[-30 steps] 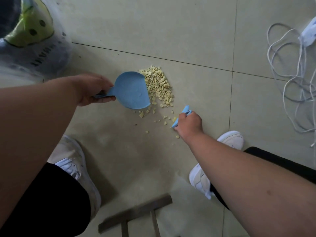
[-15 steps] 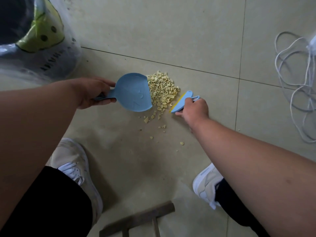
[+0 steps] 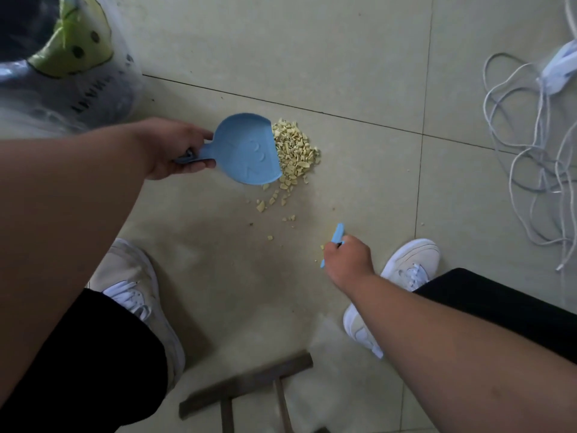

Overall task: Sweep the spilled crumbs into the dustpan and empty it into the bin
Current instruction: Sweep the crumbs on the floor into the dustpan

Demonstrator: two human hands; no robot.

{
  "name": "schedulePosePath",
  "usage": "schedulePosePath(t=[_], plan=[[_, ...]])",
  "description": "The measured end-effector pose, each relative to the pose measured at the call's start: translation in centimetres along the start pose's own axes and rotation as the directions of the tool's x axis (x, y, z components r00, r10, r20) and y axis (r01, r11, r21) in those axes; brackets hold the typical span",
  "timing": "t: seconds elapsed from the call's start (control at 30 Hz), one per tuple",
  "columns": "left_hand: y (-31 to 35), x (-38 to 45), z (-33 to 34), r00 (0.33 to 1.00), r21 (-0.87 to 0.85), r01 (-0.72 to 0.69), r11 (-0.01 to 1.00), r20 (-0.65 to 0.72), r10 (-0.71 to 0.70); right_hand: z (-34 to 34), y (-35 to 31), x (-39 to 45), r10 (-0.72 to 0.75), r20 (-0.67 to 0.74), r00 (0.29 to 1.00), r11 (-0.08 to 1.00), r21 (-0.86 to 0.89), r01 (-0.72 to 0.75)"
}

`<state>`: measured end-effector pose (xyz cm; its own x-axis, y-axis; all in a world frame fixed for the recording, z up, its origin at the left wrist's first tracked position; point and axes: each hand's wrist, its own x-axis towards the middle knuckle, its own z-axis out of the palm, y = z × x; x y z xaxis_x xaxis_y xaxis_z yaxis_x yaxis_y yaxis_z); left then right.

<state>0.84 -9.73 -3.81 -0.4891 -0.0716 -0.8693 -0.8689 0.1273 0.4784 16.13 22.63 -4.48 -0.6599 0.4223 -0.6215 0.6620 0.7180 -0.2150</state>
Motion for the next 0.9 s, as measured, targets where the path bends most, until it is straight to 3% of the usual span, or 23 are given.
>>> schedulePosePath(t=[0.13, 0.23, 0.37, 0.47, 0.63, 0.73, 0.9], plan=[[-0.4, 0.0, -0.7, 1.0, 0.006, 0.017, 1.0, -0.008, -0.017, 4.0, -0.2, 2.5, 0.086, 0.074, 0.994, 0.957, 0.27, -0.103], [-1.2, 0.2, -1.0, 0.999, 0.022, 0.041, 0.999, 0.012, -0.041, 7.6, 0.7, 7.4, 0.052, 0.081, 0.995, 0.916, 0.393, -0.08], [-1.8, 0.7, -1.0, 0.999, 0.011, 0.047, 0.999, 0.021, -0.047, 2.6, -7.6, 3.6, 0.006, 0.074, 0.997, 0.851, 0.524, -0.044], [-1.6, 1.0, -1.1, 0.999, 0.015, 0.041, 0.999, 0.025, -0.041, 1.7, -10.0, 4.5, 0.023, 0.061, 0.998, 0.821, 0.569, -0.054], [-1.3, 1.5, -1.8, 0.998, -0.01, 0.04, 0.999, 0.038, -0.04, 0.3, -11.3, 4.4, 0.006, 0.072, 0.997, 0.852, 0.521, -0.043], [-1.3, 1.7, -2.1, 0.999, -0.024, 0.038, 0.999, 0.035, -0.037, -0.6, -10.9, 3.2, -0.084, 0.066, 0.994, 0.914, 0.402, 0.05], [-1.8, 1.4, -2.3, 0.998, -0.009, 0.037, 0.999, 0.043, -0.037, -0.5, -9.2, 1.4, -0.287, 0.342, 0.895, 0.953, 0.199, 0.23]])
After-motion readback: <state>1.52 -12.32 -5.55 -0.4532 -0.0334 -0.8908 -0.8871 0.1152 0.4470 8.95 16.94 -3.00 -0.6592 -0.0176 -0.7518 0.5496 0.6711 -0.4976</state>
